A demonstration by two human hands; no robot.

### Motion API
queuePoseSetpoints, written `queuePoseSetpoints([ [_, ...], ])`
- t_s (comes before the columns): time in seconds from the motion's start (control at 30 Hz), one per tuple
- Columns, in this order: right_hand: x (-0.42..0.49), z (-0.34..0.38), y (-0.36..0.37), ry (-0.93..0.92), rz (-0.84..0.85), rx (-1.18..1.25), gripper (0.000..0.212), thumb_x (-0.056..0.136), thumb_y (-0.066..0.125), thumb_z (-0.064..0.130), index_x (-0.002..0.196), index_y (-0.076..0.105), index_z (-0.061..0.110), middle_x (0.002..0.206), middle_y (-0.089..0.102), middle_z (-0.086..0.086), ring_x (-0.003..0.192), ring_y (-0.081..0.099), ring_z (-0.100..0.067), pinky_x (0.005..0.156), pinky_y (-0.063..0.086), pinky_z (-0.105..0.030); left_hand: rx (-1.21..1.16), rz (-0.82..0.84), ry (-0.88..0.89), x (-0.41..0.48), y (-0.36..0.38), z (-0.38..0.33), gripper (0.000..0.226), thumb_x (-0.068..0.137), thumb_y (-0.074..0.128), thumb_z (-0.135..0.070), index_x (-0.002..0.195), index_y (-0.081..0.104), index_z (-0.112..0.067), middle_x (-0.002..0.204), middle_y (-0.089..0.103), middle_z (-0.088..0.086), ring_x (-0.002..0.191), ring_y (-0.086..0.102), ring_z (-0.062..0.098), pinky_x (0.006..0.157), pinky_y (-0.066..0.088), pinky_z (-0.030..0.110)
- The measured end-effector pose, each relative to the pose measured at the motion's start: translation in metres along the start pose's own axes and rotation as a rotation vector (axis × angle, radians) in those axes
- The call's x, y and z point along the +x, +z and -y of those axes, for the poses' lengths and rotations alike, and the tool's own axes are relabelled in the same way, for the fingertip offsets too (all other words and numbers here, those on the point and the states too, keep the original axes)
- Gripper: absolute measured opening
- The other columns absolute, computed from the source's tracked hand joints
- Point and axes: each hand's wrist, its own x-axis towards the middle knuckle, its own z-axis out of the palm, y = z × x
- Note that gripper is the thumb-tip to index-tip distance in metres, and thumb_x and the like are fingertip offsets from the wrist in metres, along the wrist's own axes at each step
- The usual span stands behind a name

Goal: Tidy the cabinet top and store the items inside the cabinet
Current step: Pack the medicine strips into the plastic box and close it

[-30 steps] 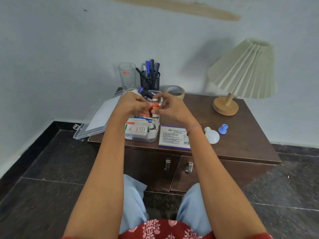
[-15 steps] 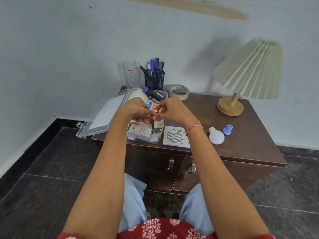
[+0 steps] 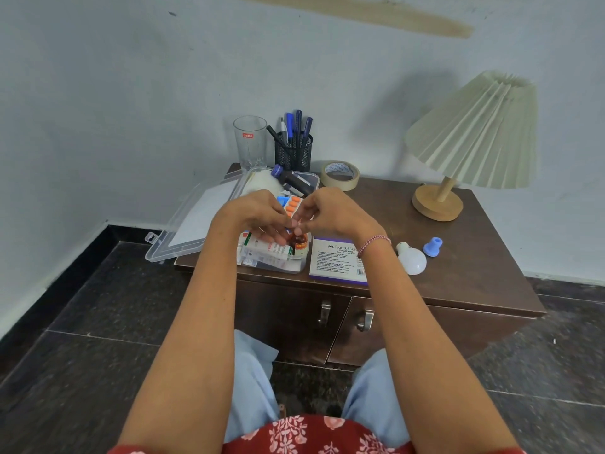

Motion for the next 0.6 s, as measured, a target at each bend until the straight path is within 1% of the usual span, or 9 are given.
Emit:
queuePoseSetpoints([
  [0.03,0.001,-0.001,0.0,0.006,-0.006,0.028,0.022,0.077,0.076,0.018,0.099,0.073,0.015,0.092,0.073,-0.003,0.076,0.064,-0.007,0.074,0.054,-0.021,0.002,-0.008,-0.002,0.0,0.0,0.0,0.013,0.086,0.065,-0.013,0.096,0.067,-0.004,0.082,0.072,0.01,0.056,0.07,0.01,0.059,0.055,0.022],
  [0.1,0.001,-0.004,0.002,0.023,-0.027,0.063,0.02,0.08,0.074,0.016,0.1,0.073,0.016,0.094,0.074,-0.006,0.084,0.069,-0.013,0.086,0.056,-0.03,0.01,-0.024,-0.006,0.001,0.001,-0.001,0.017,0.086,0.065,-0.012,0.1,0.067,-0.002,0.086,0.072,0.012,0.053,0.069,0.009,0.053,0.055,0.019],
  [0.17,0.005,-0.005,0.007,0.034,-0.047,0.06,0.02,0.082,0.071,0.017,0.102,0.072,0.015,0.099,0.073,-0.007,0.088,0.069,-0.015,0.088,0.054,-0.029,0.007,-0.037,-0.014,0.002,0.002,-0.001,0.019,0.086,0.065,-0.012,0.102,0.067,-0.001,0.087,0.072,0.013,0.05,0.068,0.008,0.046,0.052,0.015],
  [0.3,0.014,-0.004,0.018,0.055,-0.089,0.034,0.022,0.085,0.069,0.018,0.106,0.072,0.012,0.109,0.07,-0.008,0.086,0.06,-0.011,0.081,0.046,-0.021,-0.033,-0.059,-0.061,0.003,0.0,0.0,0.021,0.087,0.063,-0.005,0.106,0.065,0.003,0.082,0.071,0.015,0.047,0.067,0.01,0.047,0.054,0.017],
  [0.43,0.02,-0.007,0.022,0.042,-0.123,0.007,0.02,0.083,0.071,0.02,0.102,0.075,0.014,0.108,0.07,-0.005,0.081,0.053,-0.006,0.073,0.039,-0.019,-0.049,-0.081,-0.074,0.002,-0.001,-0.001,0.02,0.087,0.062,-0.003,0.105,0.065,0.004,0.075,0.069,0.013,0.046,0.067,0.01,0.046,0.054,0.017],
  [0.5,0.02,-0.009,0.022,0.016,-0.125,0.012,0.021,0.084,0.07,0.021,0.102,0.075,0.013,0.106,0.071,-0.006,0.072,0.052,-0.004,0.066,0.036,-0.013,-0.029,-0.103,-0.073,0.002,-0.001,-0.001,0.018,0.087,0.062,-0.006,0.103,0.066,0.002,0.074,0.069,0.011,0.046,0.066,0.01,0.049,0.055,0.018],
  [0.57,0.022,-0.013,0.017,-0.008,-0.166,0.059,0.021,0.085,0.068,0.021,0.103,0.074,0.013,0.102,0.072,-0.006,0.065,0.051,-0.001,0.06,0.033,-0.009,-0.009,-0.166,-0.059,0.005,-0.001,0.0,0.015,0.088,0.063,-0.01,0.098,0.067,0.0,0.072,0.068,0.009,0.05,0.065,0.011,0.055,0.055,0.019],
  [0.6,0.025,-0.015,0.013,-0.004,-0.205,0.095,0.021,0.086,0.066,0.02,0.105,0.074,0.013,0.101,0.073,-0.006,0.067,0.052,-0.001,0.061,0.035,-0.01,-0.008,-0.233,-0.036,0.008,-0.002,0.0,0.014,0.088,0.063,-0.012,0.096,0.068,-0.001,0.073,0.068,0.009,0.053,0.065,0.012,0.058,0.055,0.021],
])
